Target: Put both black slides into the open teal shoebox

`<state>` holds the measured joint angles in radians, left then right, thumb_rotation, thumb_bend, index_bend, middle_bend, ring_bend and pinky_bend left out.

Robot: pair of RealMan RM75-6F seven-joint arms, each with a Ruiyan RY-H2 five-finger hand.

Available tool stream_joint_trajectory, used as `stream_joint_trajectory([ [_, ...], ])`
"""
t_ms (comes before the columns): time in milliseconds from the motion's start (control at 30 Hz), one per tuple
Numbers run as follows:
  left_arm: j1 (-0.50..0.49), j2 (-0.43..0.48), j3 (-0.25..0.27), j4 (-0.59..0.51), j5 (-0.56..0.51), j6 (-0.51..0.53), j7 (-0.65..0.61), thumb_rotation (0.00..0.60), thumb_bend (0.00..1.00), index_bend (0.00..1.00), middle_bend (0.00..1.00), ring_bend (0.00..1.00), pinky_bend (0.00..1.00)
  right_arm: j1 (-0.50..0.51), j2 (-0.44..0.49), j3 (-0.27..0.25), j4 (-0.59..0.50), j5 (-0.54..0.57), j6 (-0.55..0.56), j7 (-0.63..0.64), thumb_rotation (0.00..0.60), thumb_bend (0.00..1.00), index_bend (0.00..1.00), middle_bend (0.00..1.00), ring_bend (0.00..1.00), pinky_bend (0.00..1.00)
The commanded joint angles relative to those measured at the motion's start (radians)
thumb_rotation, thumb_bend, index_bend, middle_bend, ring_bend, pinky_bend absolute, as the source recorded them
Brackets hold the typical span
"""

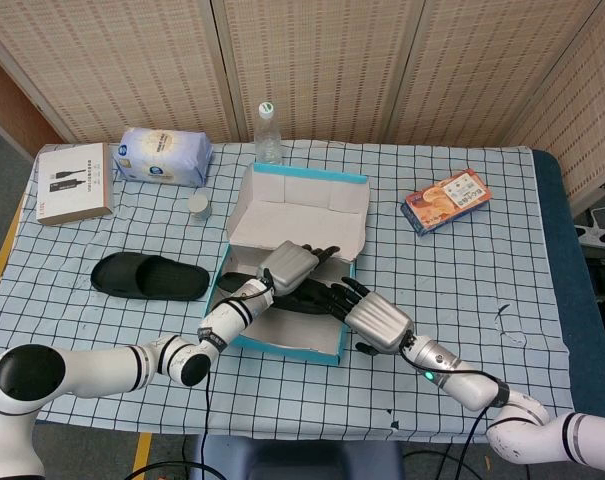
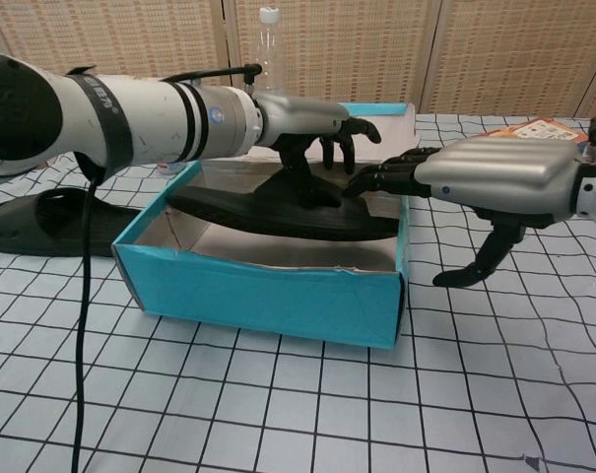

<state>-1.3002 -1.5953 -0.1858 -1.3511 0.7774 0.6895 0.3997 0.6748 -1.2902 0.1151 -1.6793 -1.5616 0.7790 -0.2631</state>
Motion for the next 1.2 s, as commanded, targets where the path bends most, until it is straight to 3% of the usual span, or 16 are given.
stream_joint_trajectory([
  [33, 0.001, 0.004, 0.001, -0.005, -0.004, 0.003, 0.003, 0.6, 0.4, 0.0, 0.0, 0.0, 0.05, 0.025, -0.016, 0.002, 0.008, 0.052, -0.041, -0.064, 0.6, 0.19, 0.0, 0.0, 0.0, 0.0],
  [333, 0.007, 0.007, 0.0, -0.005, -0.003, 0.002, -0.008, 0.6, 0.39, 0.0, 0.0, 0.0, 0.05, 0.04, -0.024, -0.033, 0.023, 0.15, -0.065, -0.18, 0.6, 0.2, 0.0, 0.0, 0.0, 0.0],
  [633, 0.009, 0.023, 0.008, -0.035, -0.01, -0.038, -0.027, 0.6, 0.39, 0.0, 0.0, 0.0, 0.05, 0.071, -0.081, -0.049, 0.088, 0.221, -0.085, -0.208, 0.6, 0.2, 0.0, 0.0, 0.0, 0.0],
  [833, 0.027, 0.068, -0.033, -0.108, 0.044, -0.026, -0.094, 0.6, 0.41, 0.0, 0.0, 0.0, 0.05, 0.082, -0.098, -0.059, 0.107, 0.246, -0.08, -0.223, 0.6, 0.2, 0.0, 0.0, 0.0, 0.0],
  [1200, 0.106, 0.102, -0.078, -0.178, 0.219, 0.105, -0.21, 0.6, 0.43, 0.0, 0.0, 0.0, 0.06, 0.1, -0.098, -0.071, 0.094, 0.302, -0.057, -0.268, 0.6, 0.2, 0.0, 0.0, 0.0, 0.0],
])
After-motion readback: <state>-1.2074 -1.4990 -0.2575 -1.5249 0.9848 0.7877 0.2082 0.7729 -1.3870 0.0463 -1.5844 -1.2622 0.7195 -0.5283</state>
